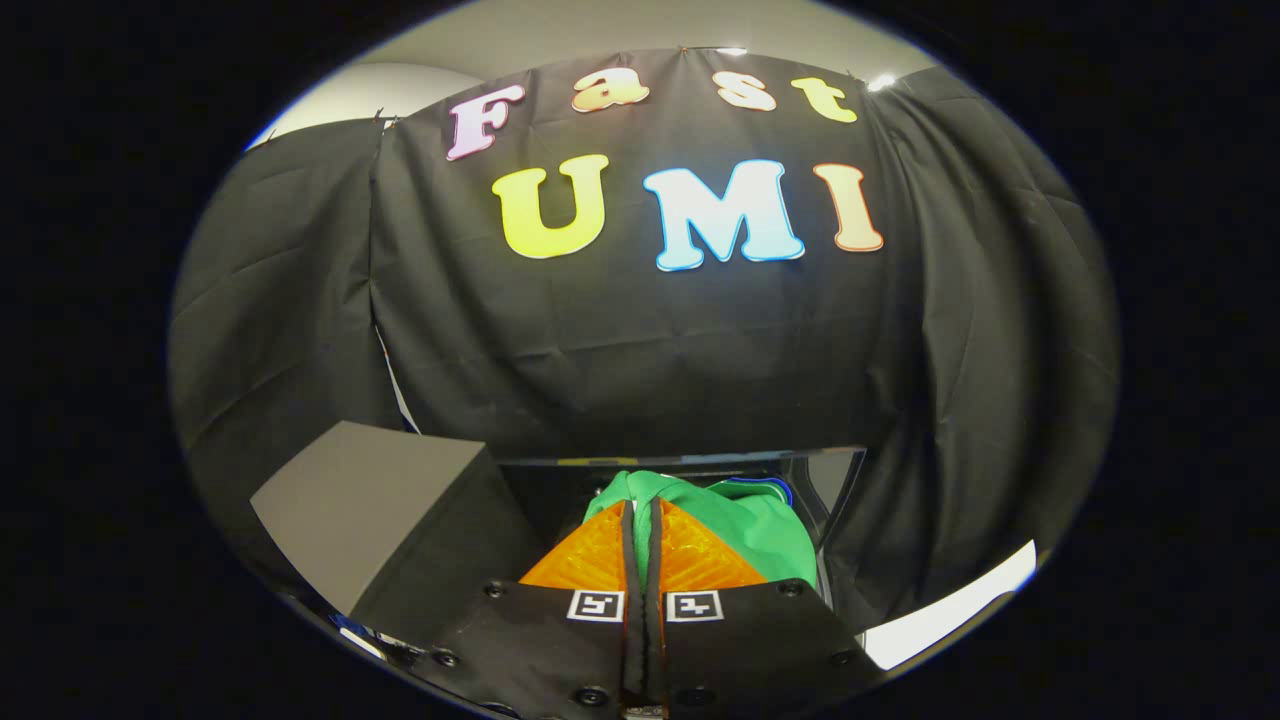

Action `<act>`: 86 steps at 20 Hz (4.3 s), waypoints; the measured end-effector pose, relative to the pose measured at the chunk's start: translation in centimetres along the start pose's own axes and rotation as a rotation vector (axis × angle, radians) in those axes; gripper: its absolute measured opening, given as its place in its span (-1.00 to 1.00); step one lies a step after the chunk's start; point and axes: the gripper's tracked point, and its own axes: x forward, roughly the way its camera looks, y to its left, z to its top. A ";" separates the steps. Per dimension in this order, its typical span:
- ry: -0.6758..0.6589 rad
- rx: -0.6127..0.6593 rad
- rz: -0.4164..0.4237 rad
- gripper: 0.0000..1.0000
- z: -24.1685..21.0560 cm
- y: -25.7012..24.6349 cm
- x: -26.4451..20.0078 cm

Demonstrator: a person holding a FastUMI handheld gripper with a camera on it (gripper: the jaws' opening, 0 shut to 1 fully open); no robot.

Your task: Put the clothes into the washing machine and then close the washing machine lid.

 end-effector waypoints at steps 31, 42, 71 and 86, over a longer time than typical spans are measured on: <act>0.273 0.015 -0.020 -0.75 -18.8 -2.5 5.9; 0.251 -0.004 -0.044 0.95 -19.0 -3.2 4.0; -0.229 -0.072 -0.041 0.94 6.1 -0.1 3.2; -0.128 -0.091 -0.146 0.95 5.4 -3.1 12.9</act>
